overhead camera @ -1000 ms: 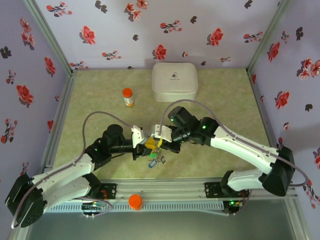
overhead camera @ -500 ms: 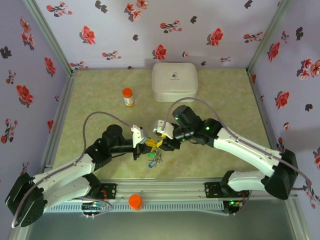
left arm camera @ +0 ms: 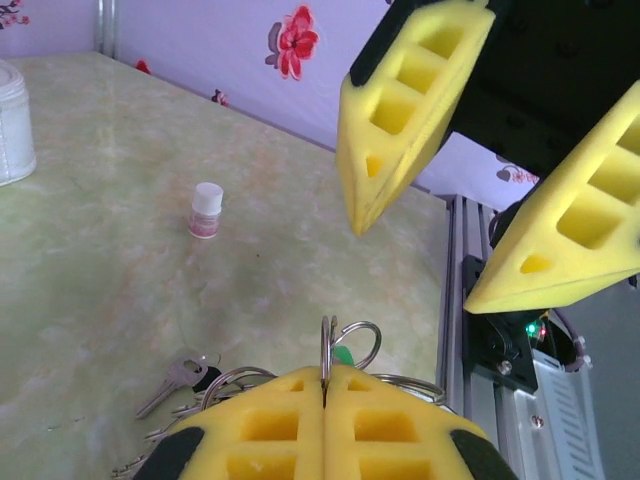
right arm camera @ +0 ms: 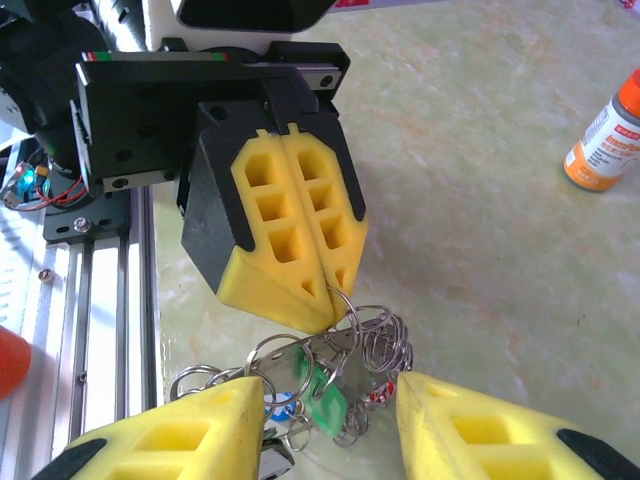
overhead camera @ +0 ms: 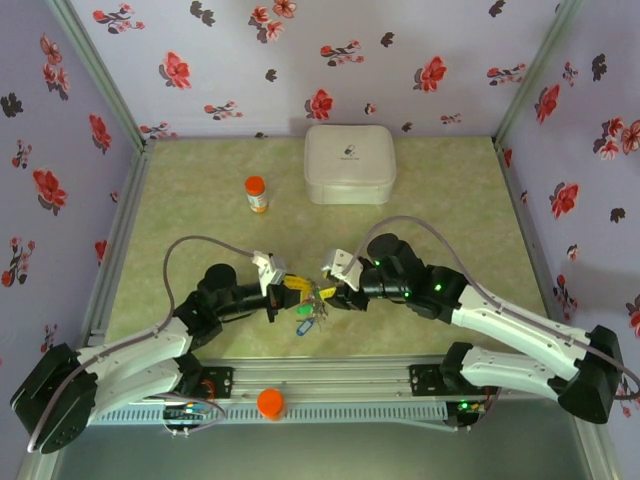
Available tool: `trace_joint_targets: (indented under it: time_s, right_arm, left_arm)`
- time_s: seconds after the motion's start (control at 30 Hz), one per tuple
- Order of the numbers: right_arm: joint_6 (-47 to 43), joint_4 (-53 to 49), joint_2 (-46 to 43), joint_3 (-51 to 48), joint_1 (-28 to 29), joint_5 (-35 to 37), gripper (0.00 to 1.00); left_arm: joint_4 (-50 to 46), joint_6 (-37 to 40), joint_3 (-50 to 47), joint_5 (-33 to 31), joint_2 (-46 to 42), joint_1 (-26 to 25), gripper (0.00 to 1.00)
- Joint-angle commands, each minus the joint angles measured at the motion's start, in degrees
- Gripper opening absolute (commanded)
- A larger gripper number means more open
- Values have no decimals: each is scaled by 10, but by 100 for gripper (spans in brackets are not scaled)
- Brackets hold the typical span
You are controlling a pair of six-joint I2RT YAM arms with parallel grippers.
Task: Put the keys on the keyring
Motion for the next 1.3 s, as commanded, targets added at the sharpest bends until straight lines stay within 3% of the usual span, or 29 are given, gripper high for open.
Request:
trace_joint_targets:
  time_s: [0.0, 0.27, 0.7, 1.0, 1.13, 1.27]
  right_arm:
    - [14, 29, 10, -6, 6, 22, 36]
    - [20, 38, 40, 3, 10, 36, 31]
    - [9, 25, 51, 9, 14, 23, 0]
    - [-2, 16, 68, 11, 26, -10, 0]
    - [14, 28, 31, -1, 10, -2, 21]
    - [41, 31, -25, -19, -74, -121, 31]
  left_arm:
    - [64, -30, -3, -18, -1, -3, 0]
    - [70, -40, 0, -19, 5, -4, 0]
    - [77, -40, 5, -18, 8, -4, 0]
    - [113, -39, 10, -15, 26, -4, 0]
    - [121, -5, 5, -11, 18, -4, 0]
    - [115, 30, -5, -4, -1, -4, 0]
